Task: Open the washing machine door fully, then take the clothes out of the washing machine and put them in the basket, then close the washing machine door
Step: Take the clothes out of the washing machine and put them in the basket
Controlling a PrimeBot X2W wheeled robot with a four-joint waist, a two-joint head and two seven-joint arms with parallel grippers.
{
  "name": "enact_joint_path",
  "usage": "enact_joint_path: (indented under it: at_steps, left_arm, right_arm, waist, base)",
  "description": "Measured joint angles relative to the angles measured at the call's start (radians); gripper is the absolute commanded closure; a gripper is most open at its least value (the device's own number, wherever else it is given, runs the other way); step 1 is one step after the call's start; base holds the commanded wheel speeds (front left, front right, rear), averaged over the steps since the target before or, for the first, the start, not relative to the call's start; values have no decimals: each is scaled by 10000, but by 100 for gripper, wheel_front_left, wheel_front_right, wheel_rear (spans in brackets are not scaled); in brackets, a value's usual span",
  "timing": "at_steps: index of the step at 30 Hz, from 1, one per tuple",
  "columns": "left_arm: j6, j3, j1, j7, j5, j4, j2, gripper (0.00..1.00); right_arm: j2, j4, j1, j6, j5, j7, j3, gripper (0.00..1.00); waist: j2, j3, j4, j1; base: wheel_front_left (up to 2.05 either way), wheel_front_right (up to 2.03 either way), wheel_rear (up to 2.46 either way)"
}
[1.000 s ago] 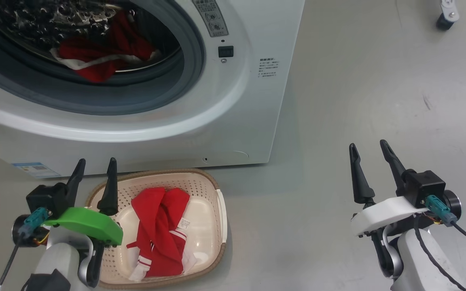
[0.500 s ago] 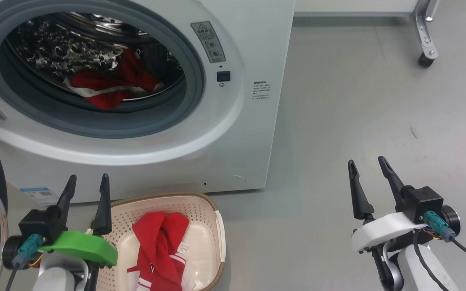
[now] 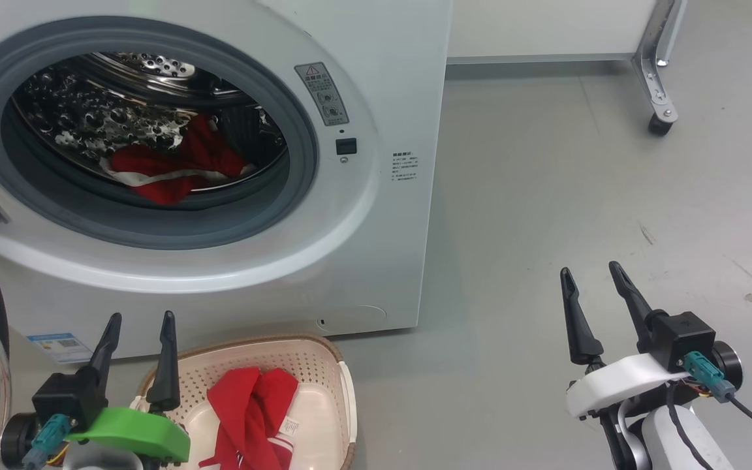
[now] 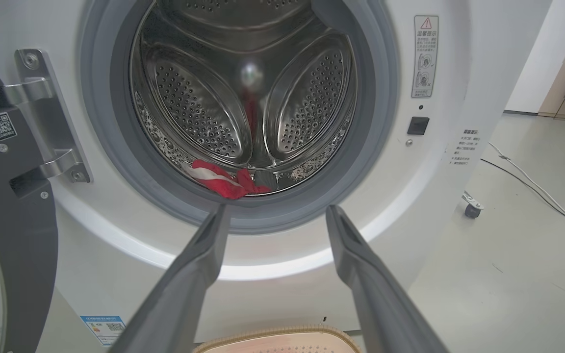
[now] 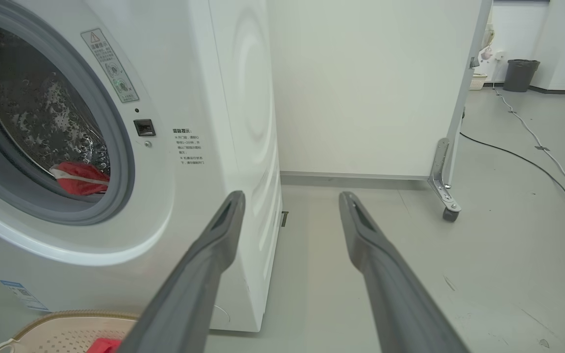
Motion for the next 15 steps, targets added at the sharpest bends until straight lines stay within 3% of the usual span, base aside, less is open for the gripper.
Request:
enact_joint_path:
  at_steps: [15]
  left_arm:
    - [71,-27,533,0,244,-497,-27,0]
  right_arm:
    - [10,-157,186,0,6,0,44,0]
  waist:
    - [0,-263,-2,0]
  base:
    - [0,0,0]
